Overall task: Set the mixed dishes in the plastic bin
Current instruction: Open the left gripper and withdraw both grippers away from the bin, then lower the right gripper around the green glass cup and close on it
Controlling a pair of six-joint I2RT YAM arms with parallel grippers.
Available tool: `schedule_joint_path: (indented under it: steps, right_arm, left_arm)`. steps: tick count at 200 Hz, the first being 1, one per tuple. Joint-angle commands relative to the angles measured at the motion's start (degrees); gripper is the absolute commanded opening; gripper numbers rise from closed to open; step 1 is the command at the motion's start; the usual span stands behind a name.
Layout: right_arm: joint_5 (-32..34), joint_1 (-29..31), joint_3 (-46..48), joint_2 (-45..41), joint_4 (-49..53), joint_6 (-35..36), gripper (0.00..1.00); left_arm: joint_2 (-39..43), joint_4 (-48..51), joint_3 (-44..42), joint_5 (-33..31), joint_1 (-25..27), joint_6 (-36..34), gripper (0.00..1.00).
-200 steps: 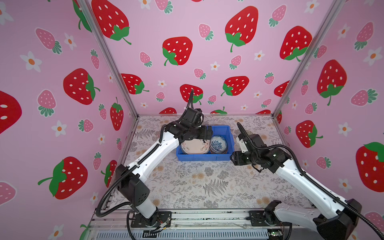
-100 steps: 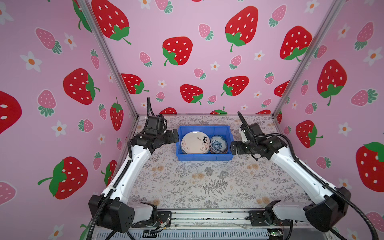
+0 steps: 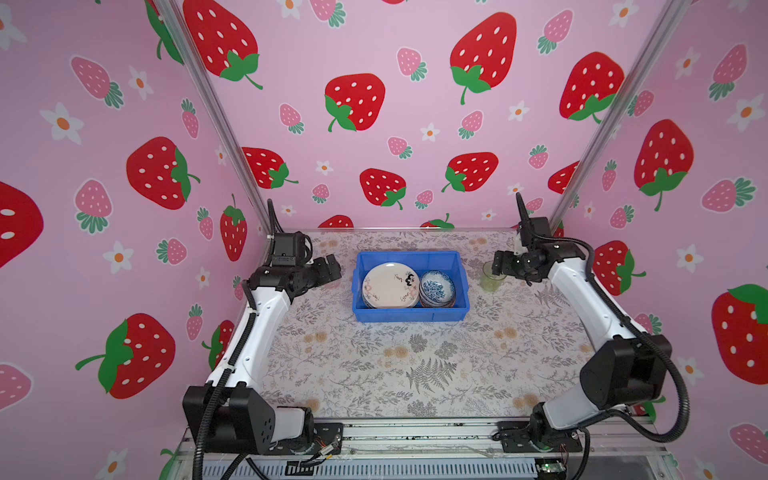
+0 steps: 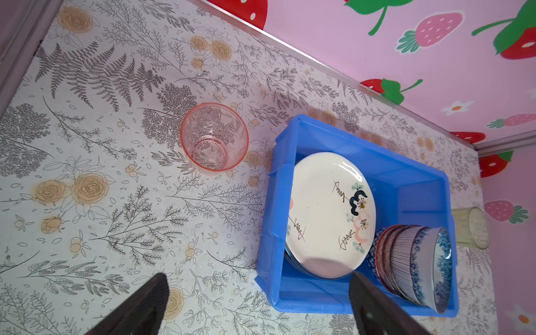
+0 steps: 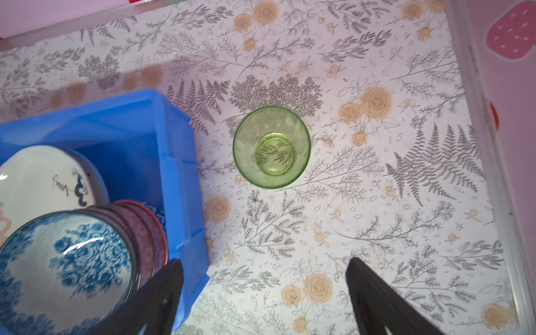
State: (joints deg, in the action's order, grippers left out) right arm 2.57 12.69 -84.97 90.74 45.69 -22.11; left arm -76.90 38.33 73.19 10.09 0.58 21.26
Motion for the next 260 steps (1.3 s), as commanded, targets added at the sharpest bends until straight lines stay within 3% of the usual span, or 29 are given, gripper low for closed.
schedule_joint_path:
  steps: [1, 36, 112, 197, 260]
  right_arm:
    - [0.4, -1.4, -0.9, 3.0, -0.8, 1.4, 0.86]
    - [0.1, -3.3, -1.9, 7.6, -3.2, 1.9, 0.74]
    - [2.1, -6.0, -4.8, 15.6, -7.0, 2.1, 0.67]
    - [-0.5, -6.8, -9.4, 22.8, -9.4, 2.6, 0.56]
    - [-1.4, -6.9, -10.7, 26.2, -9.5, 2.9, 0.41]
  left_arm:
    - [-1.5, -0.5, 0.3, 5.2, -2.2, 1.3, 0.99]
    - [-2.5, -0.2, 0.6, 6.8, -3.5, 1.7, 0.99]
    - [-3.6, 0.5, 0.5, 5.2, -5.3, 1.1, 0.99]
    - [-7.3, 2.1, 1.2, 5.4, -5.3, -0.7, 0.99]
    - [-6.3, 1.9, 0.7, 2.8, -5.3, -0.8, 0.99]
